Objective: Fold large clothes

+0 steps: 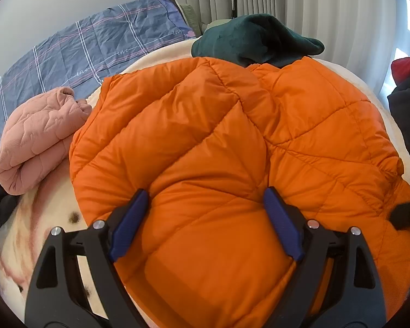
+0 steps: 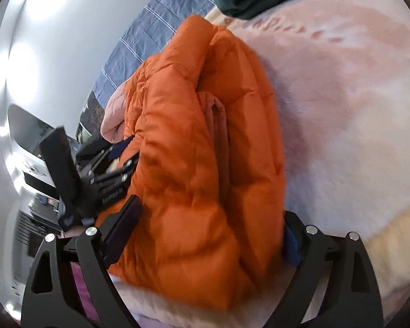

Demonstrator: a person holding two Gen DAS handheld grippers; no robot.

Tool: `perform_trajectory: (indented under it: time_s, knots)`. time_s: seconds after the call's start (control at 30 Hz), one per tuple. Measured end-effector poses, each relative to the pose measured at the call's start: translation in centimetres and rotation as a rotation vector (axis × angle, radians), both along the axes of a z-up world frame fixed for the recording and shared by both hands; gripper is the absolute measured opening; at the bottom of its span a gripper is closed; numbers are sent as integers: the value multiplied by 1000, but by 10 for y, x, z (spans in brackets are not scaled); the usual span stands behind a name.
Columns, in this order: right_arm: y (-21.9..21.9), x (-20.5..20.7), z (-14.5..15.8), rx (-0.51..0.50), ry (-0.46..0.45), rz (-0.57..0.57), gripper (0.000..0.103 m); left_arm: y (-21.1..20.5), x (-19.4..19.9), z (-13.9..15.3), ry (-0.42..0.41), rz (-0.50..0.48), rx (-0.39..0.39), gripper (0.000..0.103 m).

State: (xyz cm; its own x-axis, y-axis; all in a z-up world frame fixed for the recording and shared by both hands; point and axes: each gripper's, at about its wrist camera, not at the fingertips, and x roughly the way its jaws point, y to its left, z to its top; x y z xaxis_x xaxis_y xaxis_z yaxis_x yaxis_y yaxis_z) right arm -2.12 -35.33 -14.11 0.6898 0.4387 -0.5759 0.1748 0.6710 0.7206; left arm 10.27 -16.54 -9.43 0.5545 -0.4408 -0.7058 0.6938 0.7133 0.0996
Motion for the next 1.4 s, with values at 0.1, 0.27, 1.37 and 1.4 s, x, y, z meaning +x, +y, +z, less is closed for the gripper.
perform_trajectory:
  time_s: [0.1,0.27,1.37,1.4]
  knots:
    - [3,-1,-1,-32,0,-15,63,1,0,0,-2,4,-1,87]
    - [11,-9,-3,-63,-11,-12,52,-3,-2,0,-11,1,8,87]
    - [31,-1,-3,-217,-63,-12,58,16,-38,19,-83,176,31,98]
    - [31,-1,-3,-217,-63,-12,58,16,-38,19,-81,176,31,98]
